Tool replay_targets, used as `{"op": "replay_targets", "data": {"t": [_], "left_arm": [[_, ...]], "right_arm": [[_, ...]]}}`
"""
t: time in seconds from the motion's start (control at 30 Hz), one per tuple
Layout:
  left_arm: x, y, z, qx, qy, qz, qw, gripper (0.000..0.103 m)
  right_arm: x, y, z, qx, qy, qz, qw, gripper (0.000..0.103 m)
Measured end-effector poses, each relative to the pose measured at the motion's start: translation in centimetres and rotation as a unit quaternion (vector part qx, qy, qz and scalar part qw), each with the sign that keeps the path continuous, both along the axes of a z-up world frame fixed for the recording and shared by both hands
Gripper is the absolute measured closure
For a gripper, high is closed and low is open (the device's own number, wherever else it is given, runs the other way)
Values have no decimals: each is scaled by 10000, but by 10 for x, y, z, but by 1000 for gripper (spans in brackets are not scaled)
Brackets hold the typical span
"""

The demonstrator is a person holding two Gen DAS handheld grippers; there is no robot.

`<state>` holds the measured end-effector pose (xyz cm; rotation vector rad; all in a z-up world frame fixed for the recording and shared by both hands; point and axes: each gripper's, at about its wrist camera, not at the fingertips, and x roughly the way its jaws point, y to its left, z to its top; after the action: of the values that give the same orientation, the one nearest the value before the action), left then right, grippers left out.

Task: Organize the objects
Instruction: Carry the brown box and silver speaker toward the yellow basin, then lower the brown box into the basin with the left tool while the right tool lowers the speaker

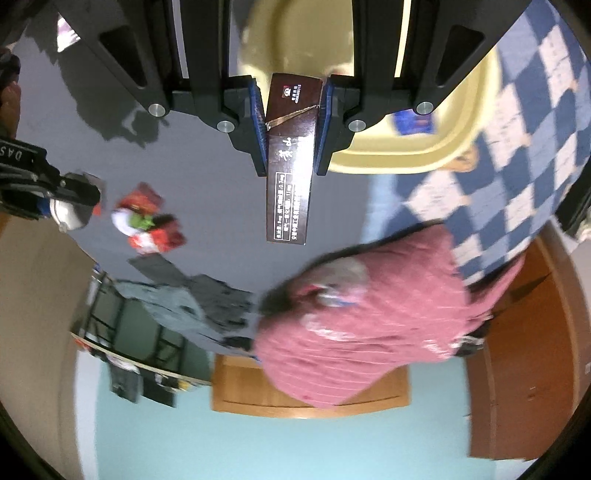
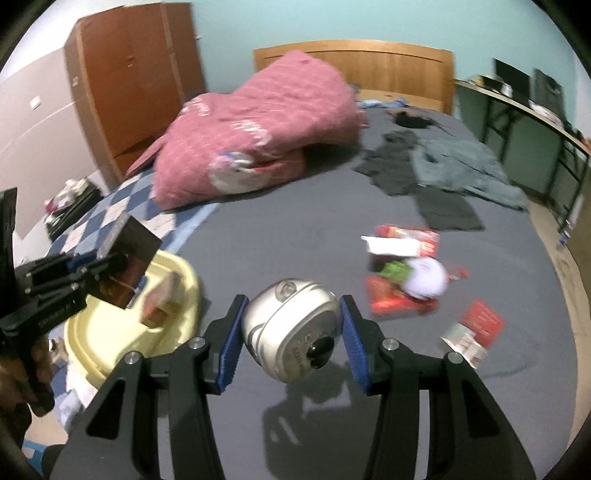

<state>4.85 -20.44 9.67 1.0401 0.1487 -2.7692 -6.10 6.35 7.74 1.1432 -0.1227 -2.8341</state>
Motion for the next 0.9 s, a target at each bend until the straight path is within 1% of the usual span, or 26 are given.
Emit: {"op": "replay_targets", "data": {"t": [0.13,0.27,0.33,0.4,0.5,0.57,0.6,0.63,0.67,0.77,0.9], "left_arm": [[23,-37,16,-109,97,354,9993,80],[39,-60,24,-148,171,533,9983,80],[43,-66,22,-130,171,584,9981,80],[43,-70,13,-112,120,618,9980,80],[42,-78,-7,-66,-66,643,9979,80],[37,-90,-23,31,-220,682,9974,80],[33,-94,-30,73,-290,700,9971,80],[29,-98,-37,108,-349,715,9968,80],[26,-100,-46,136,-419,713,9965,80],[9,-111,-59,213,-553,690,9959,80],[-10,-121,-75,323,-655,685,9950,80]], "right_arm": [[-15,-52,12,-86,108,453,9989,52],[-24,-102,25,-103,243,875,9958,52],[-28,-121,27,-108,263,1044,9941,52],[-31,-139,25,-142,227,1198,9924,52],[-36,-165,5,-161,46,1406,9899,52],[-40,-184,-22,-49,-245,1620,9865,52],[-40,-189,-30,8,-307,1672,9855,52],[-41,-198,-44,93,-418,1743,9838,52],[-41,-203,-52,109,-490,1773,9829,52],[-43,-213,-79,130,-725,1857,9798,52],[-45,-219,-100,180,-927,1941,9764,52]]}}
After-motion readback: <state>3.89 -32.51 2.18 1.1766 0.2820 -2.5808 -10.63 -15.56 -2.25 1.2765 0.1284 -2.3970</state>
